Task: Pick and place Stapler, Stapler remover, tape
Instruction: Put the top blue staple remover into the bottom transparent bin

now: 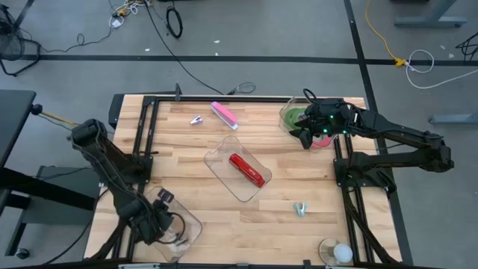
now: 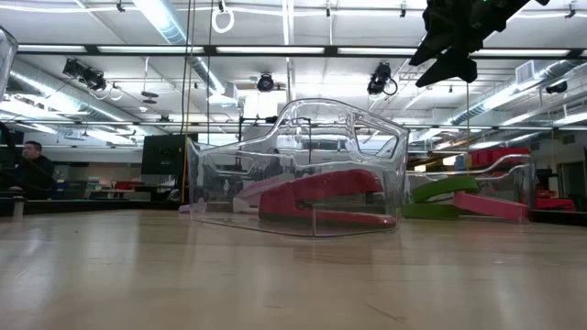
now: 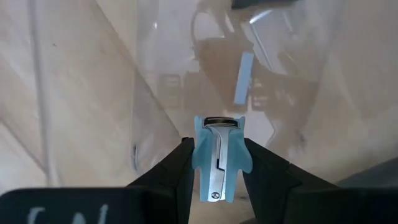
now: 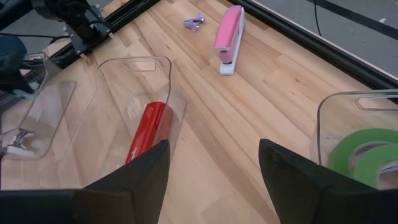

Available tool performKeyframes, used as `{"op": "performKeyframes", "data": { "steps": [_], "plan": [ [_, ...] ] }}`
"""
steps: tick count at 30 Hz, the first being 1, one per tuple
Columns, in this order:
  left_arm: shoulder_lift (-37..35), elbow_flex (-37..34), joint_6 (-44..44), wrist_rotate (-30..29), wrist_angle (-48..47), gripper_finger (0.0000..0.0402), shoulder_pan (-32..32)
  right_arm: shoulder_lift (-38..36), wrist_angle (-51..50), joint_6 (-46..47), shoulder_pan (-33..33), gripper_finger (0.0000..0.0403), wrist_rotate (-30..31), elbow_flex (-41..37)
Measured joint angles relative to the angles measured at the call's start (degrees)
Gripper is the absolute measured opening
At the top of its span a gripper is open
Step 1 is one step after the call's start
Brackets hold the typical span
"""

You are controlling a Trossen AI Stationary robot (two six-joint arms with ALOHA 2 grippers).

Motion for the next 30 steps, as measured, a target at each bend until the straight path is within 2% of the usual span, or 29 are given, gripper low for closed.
{"op": "performKeyframes", "data": {
  "steps": [8,23,26,30],
  "plan": [
    [-2.8,-8.4,1.0,0.0,5.2,0.0126,0.0,0.0,0.0,0.2,0.0,0.0245,0.0,0.0],
    [-2.9,-9.0,1.3,0.0,7.3,0.0126,0.0,0.0,0.0,1.0,0.0,0.0245,0.0,0.0],
    [-2.9,-9.0,1.3,0.0,7.3,0.0137,0.0,0.0,0.0,1.0,0.0,0.0245,0.0,0.0],
    [-2.9,-9.0,0.1,-0.4,7.3,0.0173,0.0,0.0,0.0,1.0,0.0,0.0245,0.0,0.0]
  ]
}}
